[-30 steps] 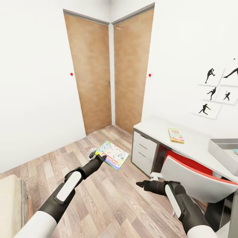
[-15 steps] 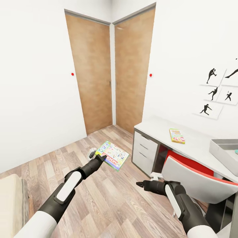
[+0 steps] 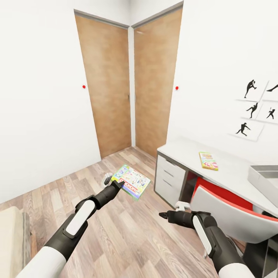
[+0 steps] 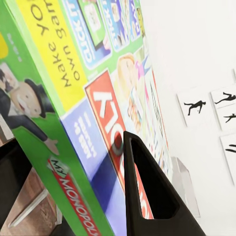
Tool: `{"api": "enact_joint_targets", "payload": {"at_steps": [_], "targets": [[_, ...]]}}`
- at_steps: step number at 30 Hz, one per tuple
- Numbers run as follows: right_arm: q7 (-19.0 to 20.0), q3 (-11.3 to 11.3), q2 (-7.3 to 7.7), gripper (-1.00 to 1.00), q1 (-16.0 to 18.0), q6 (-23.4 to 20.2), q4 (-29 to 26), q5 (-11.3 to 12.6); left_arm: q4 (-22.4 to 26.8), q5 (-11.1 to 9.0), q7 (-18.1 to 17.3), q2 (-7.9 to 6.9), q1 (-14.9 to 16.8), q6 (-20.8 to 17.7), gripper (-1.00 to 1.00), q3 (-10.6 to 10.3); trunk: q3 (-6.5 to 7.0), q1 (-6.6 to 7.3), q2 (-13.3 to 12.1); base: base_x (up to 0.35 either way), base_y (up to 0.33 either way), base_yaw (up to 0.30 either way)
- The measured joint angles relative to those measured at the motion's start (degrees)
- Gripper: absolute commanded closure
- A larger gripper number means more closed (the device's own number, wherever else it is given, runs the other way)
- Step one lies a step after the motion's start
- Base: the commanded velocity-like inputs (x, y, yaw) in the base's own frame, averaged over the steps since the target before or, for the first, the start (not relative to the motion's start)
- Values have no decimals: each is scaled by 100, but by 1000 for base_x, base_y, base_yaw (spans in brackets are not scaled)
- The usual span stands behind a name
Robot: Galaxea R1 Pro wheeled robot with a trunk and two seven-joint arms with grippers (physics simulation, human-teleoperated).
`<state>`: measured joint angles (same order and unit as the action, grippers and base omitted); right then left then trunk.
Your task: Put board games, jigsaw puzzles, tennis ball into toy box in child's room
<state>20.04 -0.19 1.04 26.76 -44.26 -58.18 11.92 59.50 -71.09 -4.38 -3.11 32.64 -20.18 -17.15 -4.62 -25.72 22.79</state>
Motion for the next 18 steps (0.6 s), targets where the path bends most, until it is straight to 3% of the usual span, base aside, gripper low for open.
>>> {"api": "enact_joint_targets", "payload": {"at_steps": [18], "targets": [[-1,-3,3,-100,0,0,-14,0,-1,7,-3,-1,0,0,100,0,0,1,0,308,0,0]]}}
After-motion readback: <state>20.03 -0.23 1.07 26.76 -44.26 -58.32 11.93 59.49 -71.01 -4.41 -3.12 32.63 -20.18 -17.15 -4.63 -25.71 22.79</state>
